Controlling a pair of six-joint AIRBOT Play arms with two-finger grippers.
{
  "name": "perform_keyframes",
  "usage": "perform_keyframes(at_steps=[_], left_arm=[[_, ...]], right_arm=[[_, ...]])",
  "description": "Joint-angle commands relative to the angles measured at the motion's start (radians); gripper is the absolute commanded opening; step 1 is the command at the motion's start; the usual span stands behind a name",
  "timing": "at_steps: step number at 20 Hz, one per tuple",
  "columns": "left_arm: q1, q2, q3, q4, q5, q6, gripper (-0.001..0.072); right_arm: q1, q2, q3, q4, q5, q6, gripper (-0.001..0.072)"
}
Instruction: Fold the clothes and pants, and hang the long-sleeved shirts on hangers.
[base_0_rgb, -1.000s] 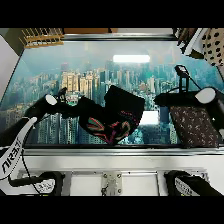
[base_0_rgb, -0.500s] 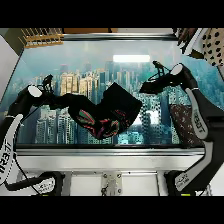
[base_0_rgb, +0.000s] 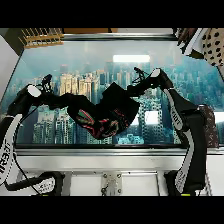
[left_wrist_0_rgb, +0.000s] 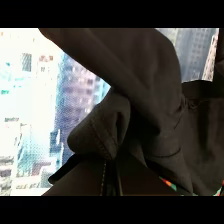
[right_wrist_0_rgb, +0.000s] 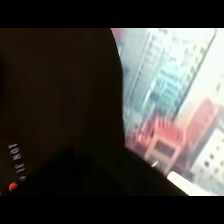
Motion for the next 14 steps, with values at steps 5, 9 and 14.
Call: perform_keyframes(at_steps=[5,9,14], left_arm=[[0.105,0.127,0.051,0.002,0.002,-0.001,0.0008],[0.231,0.340,0.231,0.001,-0.054,-0.001,0.0008],[0.263,0.604,0.372,0.000,-0.073,-0.001,0.0008]], right_arm=[[-0.045,0.204,0.084,-0.023,-0.069,-0.001,0.0010],[-0.159,0.525,0.084,-0.034,-0.077,-0.001,0.0011],[-0.242,0.845,0.083,-0.072,-0.054,0.000,0.0011]])
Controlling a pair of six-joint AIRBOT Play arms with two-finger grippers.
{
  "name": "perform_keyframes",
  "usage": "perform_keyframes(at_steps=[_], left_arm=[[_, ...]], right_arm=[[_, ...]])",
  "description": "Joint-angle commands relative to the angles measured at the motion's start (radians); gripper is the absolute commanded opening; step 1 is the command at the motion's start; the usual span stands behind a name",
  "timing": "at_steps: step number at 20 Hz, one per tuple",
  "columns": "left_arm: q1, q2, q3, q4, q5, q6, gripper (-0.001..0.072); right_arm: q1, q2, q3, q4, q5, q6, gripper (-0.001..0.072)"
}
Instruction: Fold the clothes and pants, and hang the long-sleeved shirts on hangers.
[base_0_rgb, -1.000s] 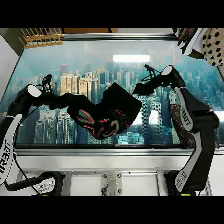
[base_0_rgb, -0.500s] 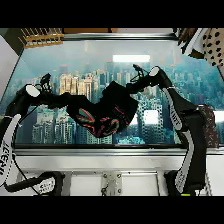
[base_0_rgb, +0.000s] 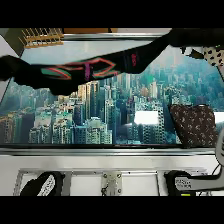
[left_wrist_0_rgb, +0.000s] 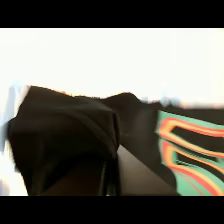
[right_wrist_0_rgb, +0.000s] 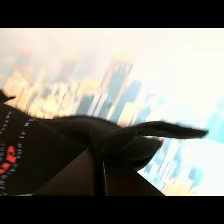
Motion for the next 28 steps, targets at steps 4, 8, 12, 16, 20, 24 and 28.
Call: perform_keyframes(at_steps=[4,8,12,16,20,24,28], left_arm=[[0.023,0.309,0.071,0.000,-0.082,0.000,0.0008],[0.023,0.407,0.071,0.000,-0.256,-0.074,0.0008],[0.023,0.371,-0.010,-0.002,-0.444,-0.124,0.0008],[-0.018,0.193,-0.254,-0.006,-0.382,-0.116,0.0008],[-0.161,-0.131,-0.333,-0.006,-0.029,-0.027,0.0008],[-0.210,-0.487,-0.089,-0.006,0.124,0.002,0.0190],[-0.150,-0.641,0.131,-0.005,0.043,-0.009,0.0689]], right_arm=[[-0.043,0.354,-0.063,-0.247,0.120,0.072,0.0010],[-0.043,0.515,-0.177,-0.506,0.301,0.177,0.0010],[-0.040,0.524,-0.298,-0.507,0.404,0.268,0.0010],[-0.011,0.333,-0.378,-0.513,0.396,0.286,0.0010],[0.052,0.087,-0.377,-0.512,0.131,0.259,0.0010],[0.073,-0.030,-0.376,-0.489,-0.191,0.316,0.0061],[0.053,-0.010,-0.373,-0.491,-0.342,0.333,0.0653]])
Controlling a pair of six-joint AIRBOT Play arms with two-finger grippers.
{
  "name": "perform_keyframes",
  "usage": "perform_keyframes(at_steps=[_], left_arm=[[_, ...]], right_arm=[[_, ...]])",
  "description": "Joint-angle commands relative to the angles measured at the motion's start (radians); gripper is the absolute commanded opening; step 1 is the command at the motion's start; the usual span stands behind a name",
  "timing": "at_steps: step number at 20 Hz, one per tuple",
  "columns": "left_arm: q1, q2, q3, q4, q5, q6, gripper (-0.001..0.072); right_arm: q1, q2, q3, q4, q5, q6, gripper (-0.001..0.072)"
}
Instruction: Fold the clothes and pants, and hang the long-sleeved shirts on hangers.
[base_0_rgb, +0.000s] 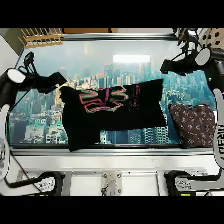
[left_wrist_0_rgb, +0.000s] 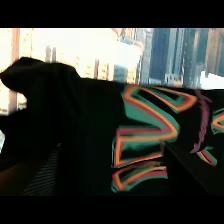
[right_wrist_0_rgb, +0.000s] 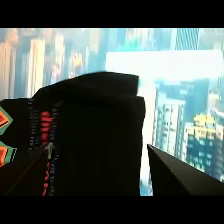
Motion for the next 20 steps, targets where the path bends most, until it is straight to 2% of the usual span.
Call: perform_keyframes(at_steps=[1,5,9,13,15,16,17,18,20], left_arm=[[0.050,-0.121,0.141,0.006,-0.034,0.006,0.0689],[0.148,-0.037,-0.023,0.010,-0.094,0.062,0.0689],[0.220,0.037,-0.335,0.008,-0.093,0.095,0.0689],[0.231,0.001,-0.495,-0.013,-0.053,0.114,0.0688],[0.231,-0.027,-0.520,-0.074,-0.040,0.159,0.0688],[0.231,-0.040,-0.521,-0.110,-0.040,0.185,0.0656],[0.230,-0.050,-0.520,-0.143,-0.040,0.209,0.0572],[0.223,-0.058,-0.519,-0.161,-0.038,0.222,0.0548],[0.190,-0.062,-0.519,-0.149,-0.021,0.223,0.0548]], right_arm=[[-0.019,0.013,0.001,0.006,-0.146,0.017,0.0653],[-0.040,0.155,-0.094,0.006,-0.038,-0.063,0.0652],[-0.039,0.360,-0.366,0.019,0.049,-0.065,0.0652],[-0.039,0.508,-0.593,0.076,0.060,-0.065,0.0652],[-0.039,0.543,-0.649,0.098,0.060,-0.065,0.0652],[-0.039,0.549,-0.662,0.110,0.060,-0.065,0.0652],[-0.039,0.548,-0.665,0.113,0.060,-0.065,0.0652],[-0.039,0.548,-0.665,0.113,0.059,-0.065,0.0652],[-0.039,0.548,-0.665,0.113,0.059,-0.065,0.0653]])
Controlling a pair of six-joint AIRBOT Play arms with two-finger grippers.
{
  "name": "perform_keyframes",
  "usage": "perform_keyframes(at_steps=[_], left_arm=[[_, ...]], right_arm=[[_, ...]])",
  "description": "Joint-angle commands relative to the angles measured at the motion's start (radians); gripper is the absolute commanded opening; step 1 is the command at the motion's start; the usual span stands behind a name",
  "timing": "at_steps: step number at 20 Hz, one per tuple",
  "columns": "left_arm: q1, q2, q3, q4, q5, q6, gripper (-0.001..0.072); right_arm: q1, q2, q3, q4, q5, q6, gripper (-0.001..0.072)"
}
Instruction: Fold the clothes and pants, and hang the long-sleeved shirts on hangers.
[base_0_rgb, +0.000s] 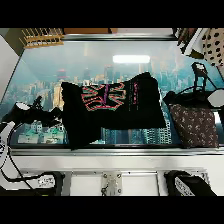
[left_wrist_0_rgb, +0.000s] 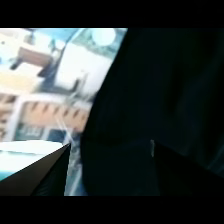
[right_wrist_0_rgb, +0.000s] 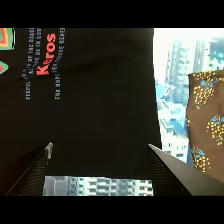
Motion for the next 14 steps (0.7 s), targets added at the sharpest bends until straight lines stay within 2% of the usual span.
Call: perform_keyframes(at_steps=[1,4,5,6,7,9,12,14], left_arm=[[-0.048,-0.018,-0.015,-0.022,0.034,0.035,0.0548],[-0.122,-0.017,-0.015,-0.020,0.061,0.029,0.0545],[-0.137,-0.016,-0.015,-0.021,0.059,0.023,0.0420],[-0.143,-0.012,-0.015,-0.020,0.052,0.024,0.0106],[-0.142,-0.002,-0.015,-0.020,0.049,0.026,0.0008],[-0.140,0.035,-0.015,0.002,0.049,0.031,0.0008],[-0.148,0.084,-0.015,0.091,0.032,0.031,0.0008],[-0.157,0.093,-0.015,0.110,0.021,0.031,0.0008]], right_arm=[[0.000,0.014,-0.024,0.014,0.004,0.000,0.0652],[-0.002,0.015,-0.024,0.014,0.019,0.000,0.0652],[-0.005,0.016,-0.024,0.001,0.035,-0.001,0.0652],[-0.016,0.017,-0.026,-0.016,0.059,-0.001,0.0652],[-0.040,0.019,-0.038,-0.015,0.083,0.000,0.0652],[-0.116,0.025,-0.108,-0.013,0.110,0.045,0.0652],[-0.244,0.018,-0.300,0.001,0.045,0.259,0.0652],[-0.282,-0.002,-0.417,0.105,-0.056,0.277,0.0652]])
